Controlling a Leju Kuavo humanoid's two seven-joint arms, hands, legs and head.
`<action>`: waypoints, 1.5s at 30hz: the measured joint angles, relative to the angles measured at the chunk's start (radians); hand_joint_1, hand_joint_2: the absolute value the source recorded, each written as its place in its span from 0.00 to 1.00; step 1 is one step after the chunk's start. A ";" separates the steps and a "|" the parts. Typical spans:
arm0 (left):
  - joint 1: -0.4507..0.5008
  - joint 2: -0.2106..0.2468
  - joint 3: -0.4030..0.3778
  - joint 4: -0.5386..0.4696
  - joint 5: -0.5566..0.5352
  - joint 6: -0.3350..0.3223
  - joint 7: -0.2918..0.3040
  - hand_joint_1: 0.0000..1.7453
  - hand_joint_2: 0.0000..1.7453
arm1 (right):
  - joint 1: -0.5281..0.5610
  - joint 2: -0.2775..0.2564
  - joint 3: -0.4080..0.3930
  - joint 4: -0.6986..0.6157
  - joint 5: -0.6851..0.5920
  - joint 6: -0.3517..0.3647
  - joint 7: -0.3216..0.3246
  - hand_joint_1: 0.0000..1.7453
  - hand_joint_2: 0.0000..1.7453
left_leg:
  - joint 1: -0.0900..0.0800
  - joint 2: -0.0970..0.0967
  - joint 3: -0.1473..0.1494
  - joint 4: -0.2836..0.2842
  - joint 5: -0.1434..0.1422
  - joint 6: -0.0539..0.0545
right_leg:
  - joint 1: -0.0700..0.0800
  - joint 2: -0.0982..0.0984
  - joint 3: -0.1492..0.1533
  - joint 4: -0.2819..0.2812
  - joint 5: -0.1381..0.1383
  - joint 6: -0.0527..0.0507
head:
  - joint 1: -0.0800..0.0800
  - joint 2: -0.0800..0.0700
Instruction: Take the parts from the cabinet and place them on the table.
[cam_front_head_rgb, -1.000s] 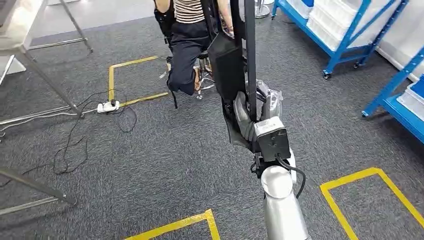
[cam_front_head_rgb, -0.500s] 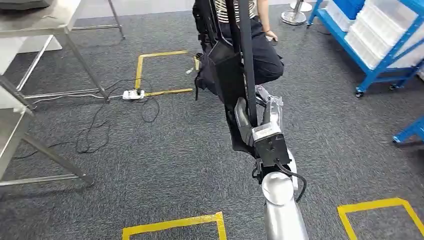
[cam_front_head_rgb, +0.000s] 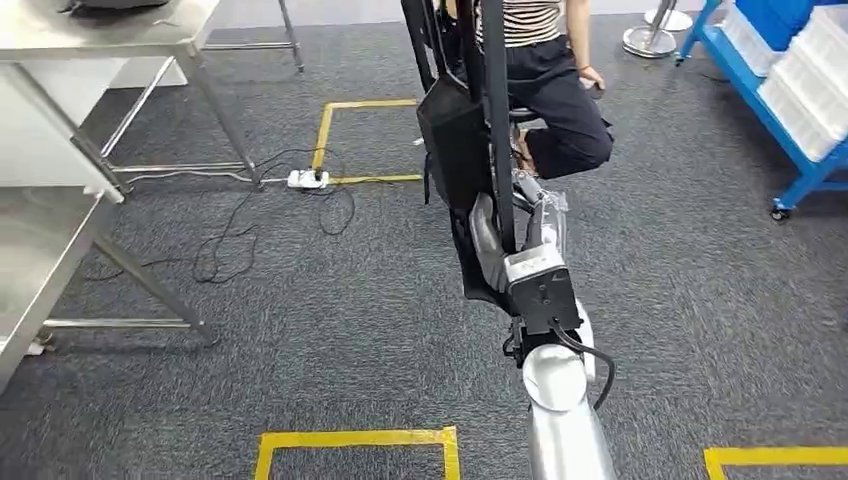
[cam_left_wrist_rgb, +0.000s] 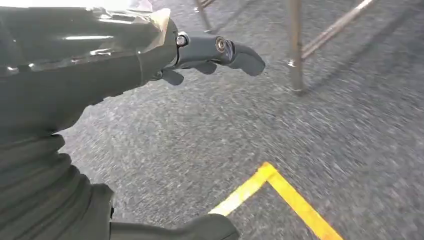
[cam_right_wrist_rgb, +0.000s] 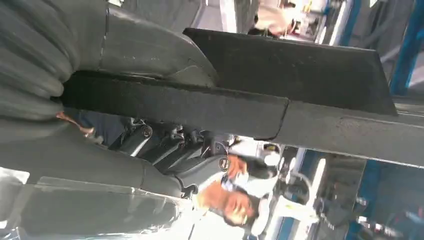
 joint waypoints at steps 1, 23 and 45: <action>0.000 0.000 0.000 0.000 0.008 0.000 -0.007 0.00 1.00 | 0.000 0.000 0.000 -0.003 0.003 0.000 0.001 1.00 1.00 | -0.003 0.017 0.052 -0.092 0.038 0.006 | 0.001 -0.009 0.002 0.000 -0.001 -0.001 | 0.000 0.000; -0.006 0.047 0.000 0.108 0.095 0.000 -0.140 0.00 1.00 | 0.033 -0.015 -0.027 -0.048 0.070 -0.052 0.001 1.00 1.00 | -0.002 -0.093 0.097 -0.186 0.058 0.010 | -0.021 0.085 -0.011 0.007 0.012 0.024 | 0.011 0.000; -0.021 0.122 -0.001 0.219 0.119 -0.069 -0.312 0.00 1.00 | -0.051 -0.115 -0.098 -0.081 0.098 -0.113 0.093 1.00 1.00 | -0.008 -0.062 0.125 -0.211 0.066 0.055 | -0.005 0.055 -0.139 0.268 -0.087 0.037 | 0.010 0.000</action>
